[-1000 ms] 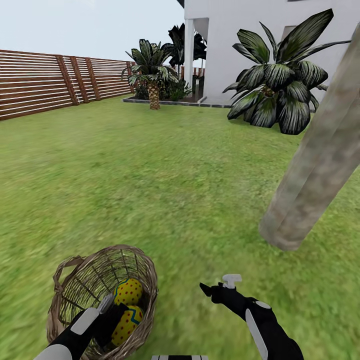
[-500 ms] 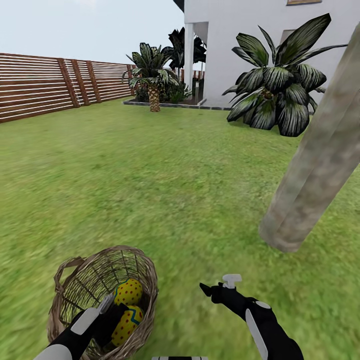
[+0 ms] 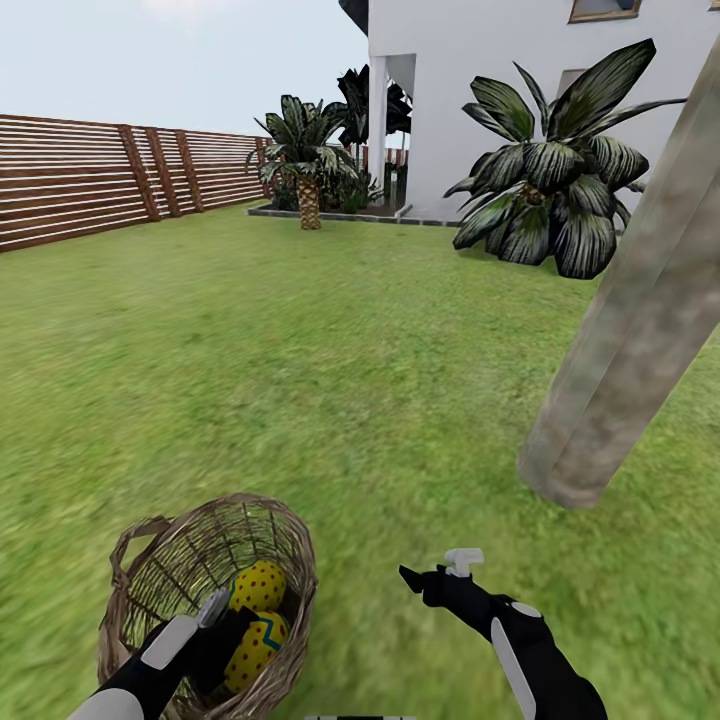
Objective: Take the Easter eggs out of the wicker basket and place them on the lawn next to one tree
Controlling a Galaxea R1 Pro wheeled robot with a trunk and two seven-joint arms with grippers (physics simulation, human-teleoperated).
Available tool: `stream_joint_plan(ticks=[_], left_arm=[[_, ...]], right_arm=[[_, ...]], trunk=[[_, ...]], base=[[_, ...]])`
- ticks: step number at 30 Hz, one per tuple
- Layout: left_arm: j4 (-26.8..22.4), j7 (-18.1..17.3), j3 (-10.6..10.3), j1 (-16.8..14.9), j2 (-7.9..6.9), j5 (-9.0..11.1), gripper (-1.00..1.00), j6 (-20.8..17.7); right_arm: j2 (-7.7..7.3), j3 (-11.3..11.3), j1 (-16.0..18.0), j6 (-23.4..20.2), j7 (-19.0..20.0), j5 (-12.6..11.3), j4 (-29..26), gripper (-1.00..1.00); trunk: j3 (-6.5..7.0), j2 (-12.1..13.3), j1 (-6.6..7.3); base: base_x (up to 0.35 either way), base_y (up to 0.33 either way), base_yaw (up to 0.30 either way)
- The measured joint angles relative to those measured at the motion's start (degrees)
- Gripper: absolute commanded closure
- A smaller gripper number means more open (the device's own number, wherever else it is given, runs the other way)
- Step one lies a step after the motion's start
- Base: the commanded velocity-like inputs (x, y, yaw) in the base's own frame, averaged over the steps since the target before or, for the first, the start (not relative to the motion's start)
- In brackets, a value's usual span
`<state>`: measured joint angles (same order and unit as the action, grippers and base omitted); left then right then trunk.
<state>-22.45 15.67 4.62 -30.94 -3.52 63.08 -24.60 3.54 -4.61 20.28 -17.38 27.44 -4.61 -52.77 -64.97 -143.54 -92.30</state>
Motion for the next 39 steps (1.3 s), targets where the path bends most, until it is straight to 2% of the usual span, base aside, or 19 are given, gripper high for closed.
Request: stream_joint_plan(ticks=[8,12,15,25,28,35,39], left_arm=[[-0.1,0.0,0.0,0.0,-0.02,-0.1,1.00,-0.8],[-0.1,0.0,0.0,0.0,-0.02,-0.1,1.00,-0.9],[-0.1,0.0,0.0,0.0,-0.02,-0.1,1.00,-1.1],[0.0,0.0,0.0,0.0,-0.06,0.1,1.00,-1.8],[-0.1,0.0,0.0,0.0,-0.09,-0.1,1.00,-1.8],[-0.1,-0.1,0.0,0.1,-0.10,-0.3,1.00,-1.9],[-0.3,-0.1,0.0,0.1,-0.09,-0.3,1.00,-1.9]], right_arm=[[0.00,0.0,0.0,0.0,0.0,0.0,0.0,-1.00],[0.00,0.0,0.0,0.0,0.0,0.0,0.0,-1.00],[0.00,0.0,0.0,0.0,0.0,0.0,0.0,-1.00],[0.00,0.0,0.0,0.0,0.0,0.0,0.0,-1.00],[0.00,0.0,0.0,0.0,0.0,0.0,0.0,-1.00],[0.00,0.0,0.0,0.0,0.0,0.0,0.0,-1.00],[0.00,0.0,0.0,0.0,0.0,0.0,0.0,-1.00]], trunk=[[1.54,0.1,0.18],[1.55,0.1,0.18],[2.21,0.1,0.26],[2.22,0.1,0.26],[2.88,0.2,0.34],[2.88,0.2,0.34],[3.76,0.2,0.44]], base=[[0.000,0.000,0.000],[0.000,0.000,0.000],[0.000,0.000,0.000],[0.000,0.000,0.000],[0.000,0.000,0.000],[0.000,0.000,0.000],[0.000,0.000,0.000]])
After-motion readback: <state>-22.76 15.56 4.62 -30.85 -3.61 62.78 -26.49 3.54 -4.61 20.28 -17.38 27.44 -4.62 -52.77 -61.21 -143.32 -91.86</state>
